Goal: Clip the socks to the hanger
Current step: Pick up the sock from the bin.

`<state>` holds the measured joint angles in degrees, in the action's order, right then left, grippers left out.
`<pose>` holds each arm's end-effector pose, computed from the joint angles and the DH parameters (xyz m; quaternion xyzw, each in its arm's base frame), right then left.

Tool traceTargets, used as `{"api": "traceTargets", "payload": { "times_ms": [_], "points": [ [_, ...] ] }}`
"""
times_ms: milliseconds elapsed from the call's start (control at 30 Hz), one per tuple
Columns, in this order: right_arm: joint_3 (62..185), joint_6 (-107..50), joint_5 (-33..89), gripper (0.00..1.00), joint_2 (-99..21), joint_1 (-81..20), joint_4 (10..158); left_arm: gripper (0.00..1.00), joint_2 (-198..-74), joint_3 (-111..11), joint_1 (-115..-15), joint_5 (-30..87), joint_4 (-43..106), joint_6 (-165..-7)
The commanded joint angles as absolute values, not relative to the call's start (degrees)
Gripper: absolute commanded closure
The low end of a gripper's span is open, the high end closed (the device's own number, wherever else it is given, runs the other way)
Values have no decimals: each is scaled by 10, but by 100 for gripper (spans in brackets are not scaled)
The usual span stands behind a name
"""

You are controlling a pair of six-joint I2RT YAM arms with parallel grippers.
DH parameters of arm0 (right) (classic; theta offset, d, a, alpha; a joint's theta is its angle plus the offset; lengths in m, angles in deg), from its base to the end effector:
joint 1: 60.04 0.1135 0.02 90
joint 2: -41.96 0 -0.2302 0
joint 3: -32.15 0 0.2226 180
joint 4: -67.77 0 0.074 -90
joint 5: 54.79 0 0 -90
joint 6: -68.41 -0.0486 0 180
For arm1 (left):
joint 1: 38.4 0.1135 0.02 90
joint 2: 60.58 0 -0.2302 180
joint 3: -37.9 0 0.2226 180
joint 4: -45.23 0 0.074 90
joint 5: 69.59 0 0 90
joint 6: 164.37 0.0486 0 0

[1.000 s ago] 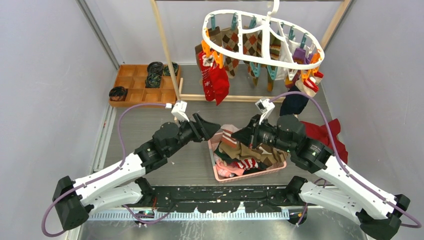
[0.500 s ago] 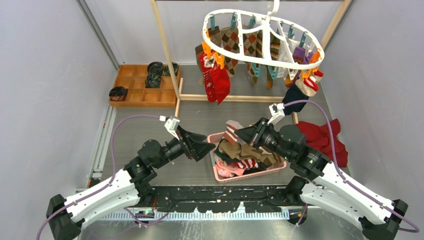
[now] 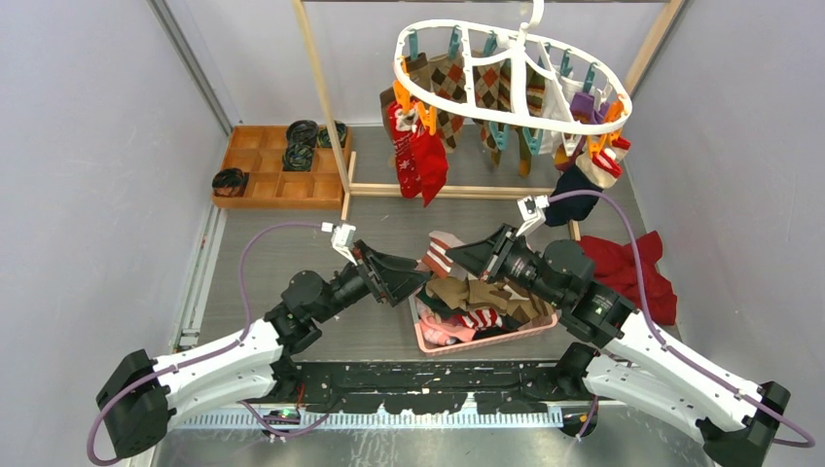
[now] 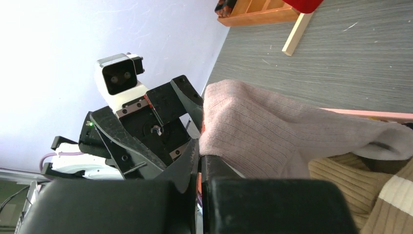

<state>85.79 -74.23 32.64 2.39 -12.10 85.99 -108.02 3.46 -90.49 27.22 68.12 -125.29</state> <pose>0.1194 0.1356 0.3054 0.0148 0.7321 0.5343 0.4224 0.1193 -0.1626 0.2540 0.0520 0.6419 -0.6218 0.4457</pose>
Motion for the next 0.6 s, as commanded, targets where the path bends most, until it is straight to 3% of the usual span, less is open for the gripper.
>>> {"api": "traceTargets", "payload": {
  "times_ms": [0,567],
  "points": [
    [868,-739,307,99,15,-118,811,11,-1074,36,-903,272,739,-1275],
    [841,-766,311,99,0,-119,753,11,-1078,55,-899,255,766,-1293]
  ]
}}
